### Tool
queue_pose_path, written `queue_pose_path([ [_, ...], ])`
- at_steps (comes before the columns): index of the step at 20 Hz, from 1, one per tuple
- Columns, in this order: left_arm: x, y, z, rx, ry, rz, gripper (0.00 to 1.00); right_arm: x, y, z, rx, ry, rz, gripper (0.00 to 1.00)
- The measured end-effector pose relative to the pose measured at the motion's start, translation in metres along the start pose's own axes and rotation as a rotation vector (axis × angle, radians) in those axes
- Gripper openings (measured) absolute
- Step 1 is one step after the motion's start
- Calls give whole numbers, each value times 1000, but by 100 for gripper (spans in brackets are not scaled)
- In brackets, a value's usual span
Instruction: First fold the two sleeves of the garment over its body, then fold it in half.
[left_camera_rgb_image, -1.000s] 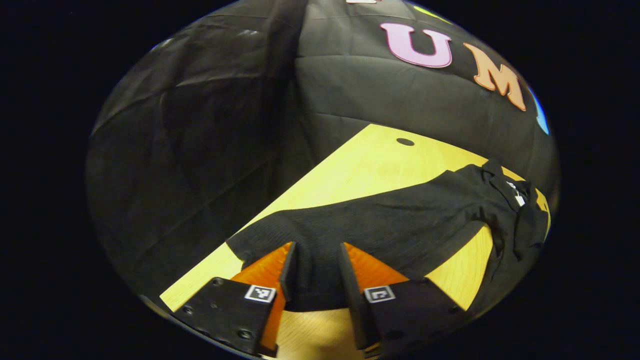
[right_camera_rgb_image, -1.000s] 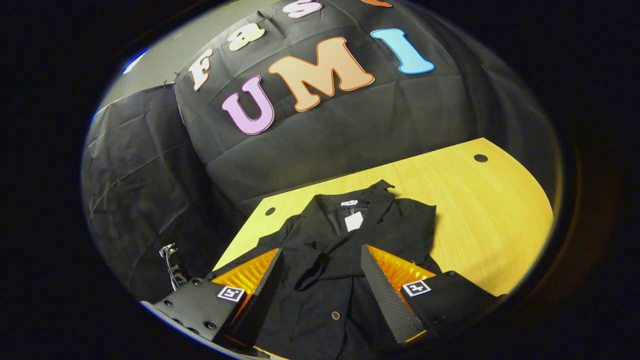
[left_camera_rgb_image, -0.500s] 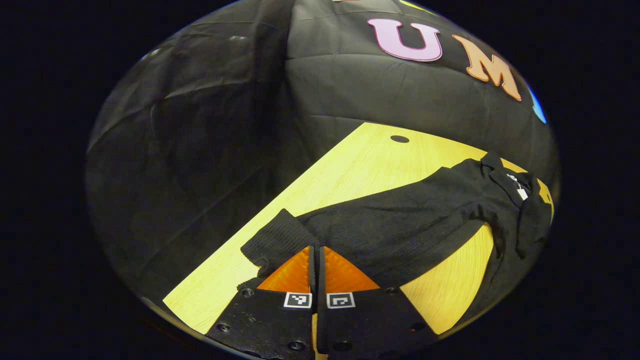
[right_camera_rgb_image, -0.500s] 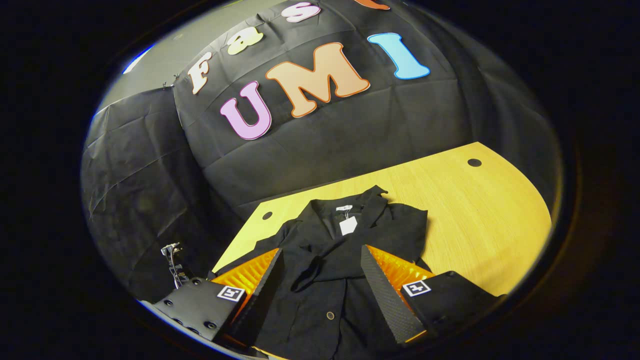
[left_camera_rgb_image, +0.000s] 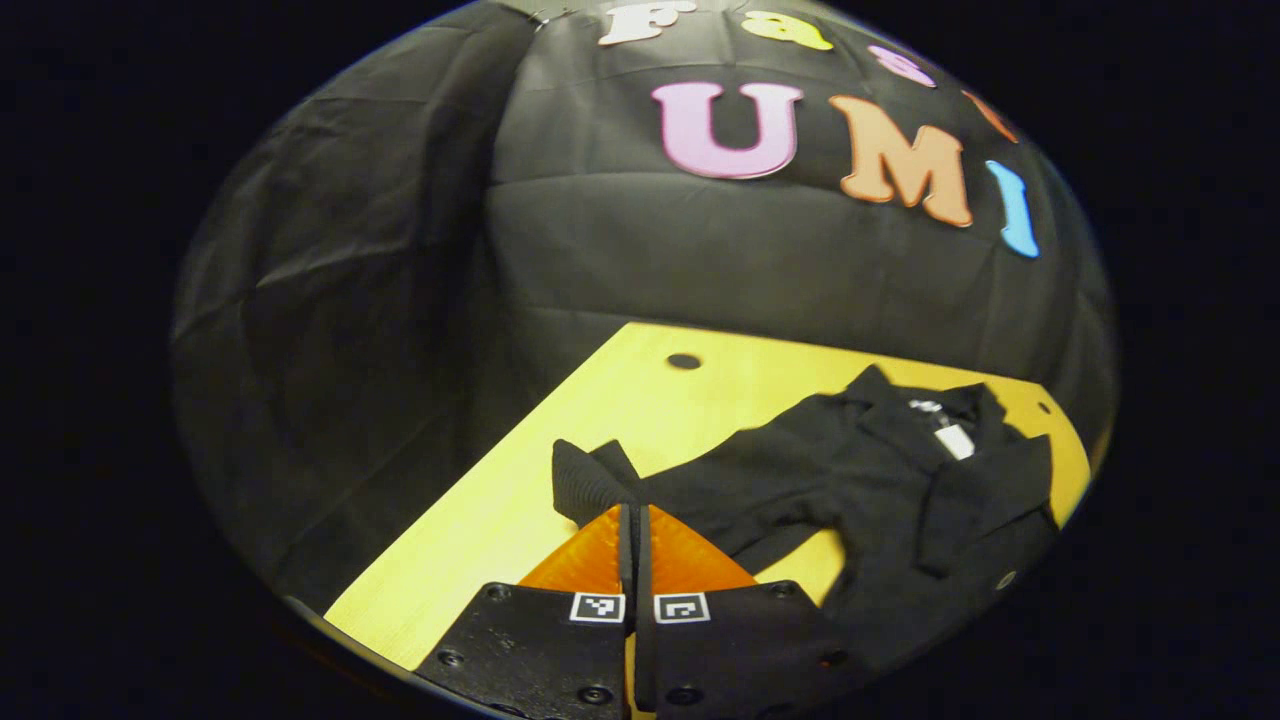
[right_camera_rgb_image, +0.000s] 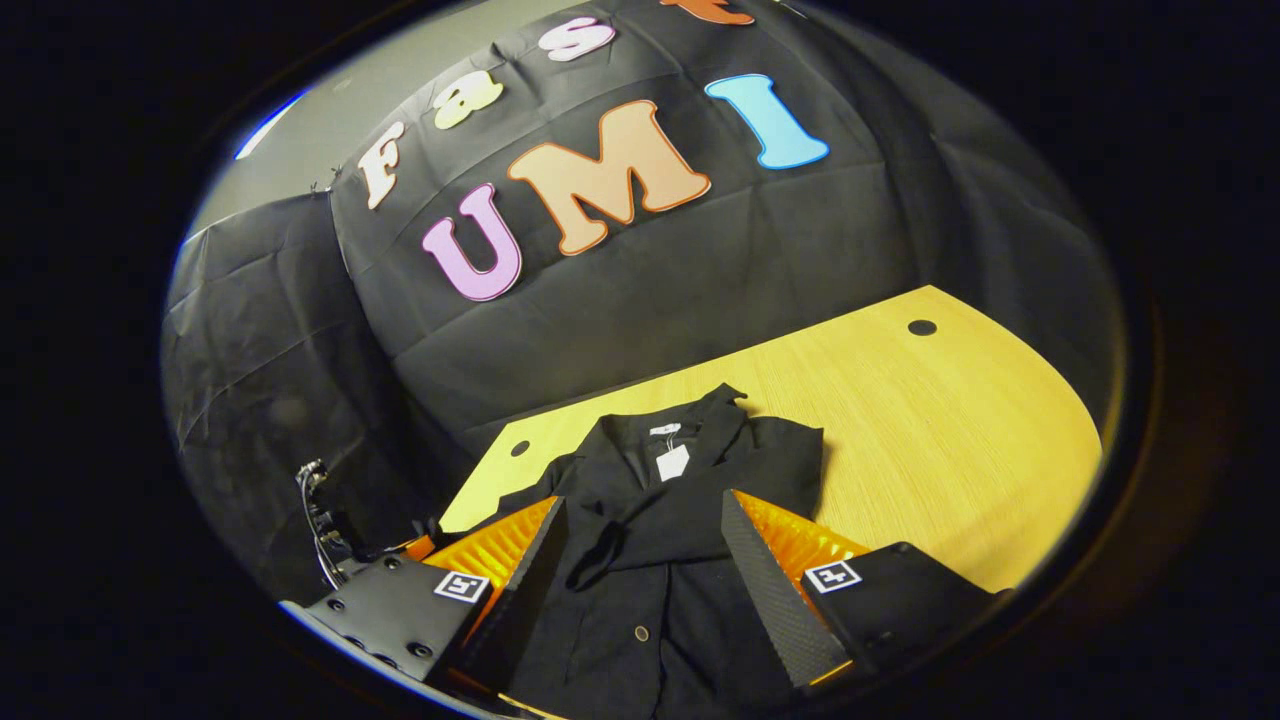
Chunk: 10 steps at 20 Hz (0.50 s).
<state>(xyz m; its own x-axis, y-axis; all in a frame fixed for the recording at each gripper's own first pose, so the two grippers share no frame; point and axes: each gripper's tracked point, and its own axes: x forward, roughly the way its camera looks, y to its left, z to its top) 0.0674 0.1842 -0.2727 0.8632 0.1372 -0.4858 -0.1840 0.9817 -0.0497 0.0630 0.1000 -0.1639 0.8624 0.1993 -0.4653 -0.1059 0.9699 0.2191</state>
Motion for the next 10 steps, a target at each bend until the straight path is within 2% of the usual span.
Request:
queue_pose_path([
  [4,13,-112,48,44,-60,-194,0,-12,-22,6,34,-32,-30,98],
  [7,19,-209,56,86,-53,-343,0,-27,-43,8,48,-48,-62,98],
  [10,17,-293,47,134,-14,-455,0,-44,-63,8,67,-57,-96,98],
])
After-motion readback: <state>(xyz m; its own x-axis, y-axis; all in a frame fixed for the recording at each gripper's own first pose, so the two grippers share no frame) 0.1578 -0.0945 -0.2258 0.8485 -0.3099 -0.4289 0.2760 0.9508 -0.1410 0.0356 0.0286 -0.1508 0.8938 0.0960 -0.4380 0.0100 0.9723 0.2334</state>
